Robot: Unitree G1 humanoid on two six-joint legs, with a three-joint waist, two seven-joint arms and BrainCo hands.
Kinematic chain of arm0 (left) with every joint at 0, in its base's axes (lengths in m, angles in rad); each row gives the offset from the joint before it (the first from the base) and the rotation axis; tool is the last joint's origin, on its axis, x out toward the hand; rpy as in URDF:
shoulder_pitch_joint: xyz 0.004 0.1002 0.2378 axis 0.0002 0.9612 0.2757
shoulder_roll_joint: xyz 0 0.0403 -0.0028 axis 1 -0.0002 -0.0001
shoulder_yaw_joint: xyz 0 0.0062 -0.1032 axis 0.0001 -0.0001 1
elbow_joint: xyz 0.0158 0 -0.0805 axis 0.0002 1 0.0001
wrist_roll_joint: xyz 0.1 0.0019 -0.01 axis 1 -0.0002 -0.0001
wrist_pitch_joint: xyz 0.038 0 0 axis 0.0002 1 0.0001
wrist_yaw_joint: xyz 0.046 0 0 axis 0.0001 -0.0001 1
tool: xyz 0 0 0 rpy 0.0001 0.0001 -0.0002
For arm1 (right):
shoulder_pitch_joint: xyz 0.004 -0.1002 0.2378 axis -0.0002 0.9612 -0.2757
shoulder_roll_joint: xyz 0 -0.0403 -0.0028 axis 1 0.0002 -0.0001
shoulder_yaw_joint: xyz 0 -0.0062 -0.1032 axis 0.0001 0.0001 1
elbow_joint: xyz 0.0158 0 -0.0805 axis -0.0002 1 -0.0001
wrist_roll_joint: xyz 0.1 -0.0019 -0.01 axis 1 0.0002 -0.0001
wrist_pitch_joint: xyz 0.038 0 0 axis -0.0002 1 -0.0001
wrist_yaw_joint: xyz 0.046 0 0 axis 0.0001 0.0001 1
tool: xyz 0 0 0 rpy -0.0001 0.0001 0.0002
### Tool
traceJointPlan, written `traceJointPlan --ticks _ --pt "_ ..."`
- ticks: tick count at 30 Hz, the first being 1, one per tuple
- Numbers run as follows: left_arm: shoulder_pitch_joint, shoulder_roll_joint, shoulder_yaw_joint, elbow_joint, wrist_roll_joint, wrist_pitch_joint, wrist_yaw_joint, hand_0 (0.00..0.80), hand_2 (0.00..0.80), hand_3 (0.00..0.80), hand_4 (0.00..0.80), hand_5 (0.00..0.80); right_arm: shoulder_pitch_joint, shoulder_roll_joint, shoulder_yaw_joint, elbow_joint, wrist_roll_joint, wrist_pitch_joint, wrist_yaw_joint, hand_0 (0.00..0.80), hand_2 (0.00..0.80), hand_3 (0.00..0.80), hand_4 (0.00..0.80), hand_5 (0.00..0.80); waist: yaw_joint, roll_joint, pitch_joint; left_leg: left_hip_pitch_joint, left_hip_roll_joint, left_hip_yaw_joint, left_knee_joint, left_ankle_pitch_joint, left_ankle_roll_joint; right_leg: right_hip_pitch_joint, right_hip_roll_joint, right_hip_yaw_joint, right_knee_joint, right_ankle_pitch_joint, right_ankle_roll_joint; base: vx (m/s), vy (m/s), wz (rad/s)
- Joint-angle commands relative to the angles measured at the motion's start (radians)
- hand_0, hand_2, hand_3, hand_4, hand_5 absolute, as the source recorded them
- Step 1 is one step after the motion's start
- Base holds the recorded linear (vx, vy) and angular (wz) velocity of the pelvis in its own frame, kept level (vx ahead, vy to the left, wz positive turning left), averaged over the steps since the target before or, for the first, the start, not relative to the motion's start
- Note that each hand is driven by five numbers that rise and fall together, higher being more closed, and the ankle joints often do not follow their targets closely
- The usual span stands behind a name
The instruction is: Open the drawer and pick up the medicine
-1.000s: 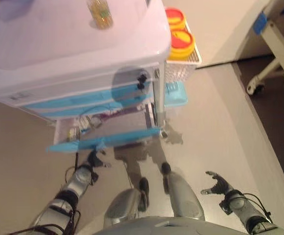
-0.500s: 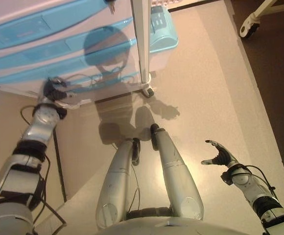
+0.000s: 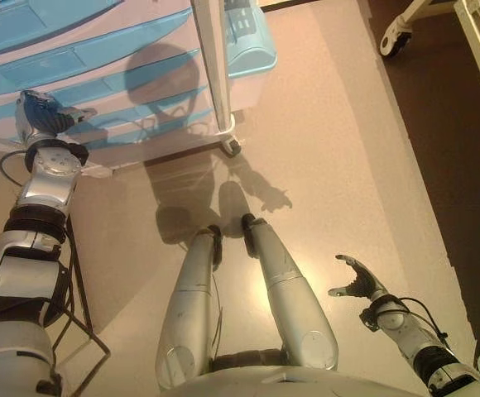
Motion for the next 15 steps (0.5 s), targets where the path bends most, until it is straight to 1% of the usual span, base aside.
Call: traceJointPlan --ticks 1,5,7,10,11,12,15 --pt "0.061 -0.032 0.083 -0.009 -0.061 -0.118 -0.060 0.000 0.000 0.000 0.000 0.000 0.076 0.011 0.019 0.035 -0.013 -0.052 -0.007 0.000 0.000 0.000 0.000 0.000 -0.013 0.023 -0.148 0.148 -0.043 0.052 -0.218 0.058 0.071 0.138 -0.033 0.004 -0.180 0.081 0.009 0.010 -0.112 -0.03" --pt "0.233 -0.150 0.133 -0.003 -0.146 -0.214 -0.178 0.000 0.000 0.000 0.000 0.000 0.089 0.048 -0.015 0.056 -0.052 -0.059 0.014 0.000 0.000 0.000 0.000 0.000 0.004 0.041 -0.176 0.260 -0.036 0.028 -0.356 0.102 0.054 0.242 -0.071 -0.014 -0.277 0.091 0.024 0.042 -0.109 0.13" --pt "0.346 -0.226 0.154 -0.002 -0.189 -0.266 -0.237 0.000 0.000 0.000 0.000 0.000 0.100 0.068 -0.044 0.079 -0.074 -0.066 0.021 0.000 0.000 0.000 0.000 0.000 0.018 0.052 -0.199 0.326 -0.031 0.013 -0.441 0.131 0.044 0.308 -0.097 -0.029 -0.348 0.102 0.033 0.055 -0.092 0.18" --pt "0.461 -0.304 0.200 0.032 -0.247 -0.284 -0.348 0.000 0.000 0.000 0.000 0.000 0.112 0.089 -0.082 0.116 -0.097 -0.082 0.037 0.000 0.000 0.000 0.000 0.000 0.032 0.066 -0.234 0.401 -0.016 -0.002 -0.536 0.167 0.030 0.387 -0.118 -0.050 -0.444 0.121 0.039 0.042 -0.085 0.21" --pt "0.517 -0.343 0.219 0.059 -0.262 -0.294 -0.394 0.000 0.000 0.000 0.000 0.000 0.115 0.098 -0.101 0.131 -0.109 -0.081 0.051 0.000 0.000 0.000 0.000 0.000 0.039 0.072 -0.249 0.441 -0.012 -0.008 -0.575 0.175 0.025 0.432 -0.126 -0.061 -0.488 0.126 0.040 0.061 -0.094 0.23" --pt "0.566 -0.381 0.230 0.091 -0.251 -0.299 -0.444 0.000 0.000 0.000 0.000 0.000 0.118 0.108 -0.119 0.150 -0.129 -0.083 0.063 0.000 0.000 0.000 0.000 0.000 0.047 0.077 -0.269 0.477 -0.008 -0.015 -0.619 0.187 0.020 0.477 -0.131 -0.072 -0.537 0.134 0.041 0.056 -0.089 0.33" --pt "0.656 -0.451 0.247 0.169 -0.215 -0.302 -0.537 0.000 0.000 0.000 0.000 0.000 0.123 0.126 -0.150 0.203 -0.175 -0.098 0.080 0.000 0.000 0.000 0.000 0.000 0.070 0.085 -0.318 0.543 -0.003 -0.030 -0.717 0.218 0.012 0.564 -0.132 -0.095 -0.638 0.153 0.043 0.019 -0.089 0.35"
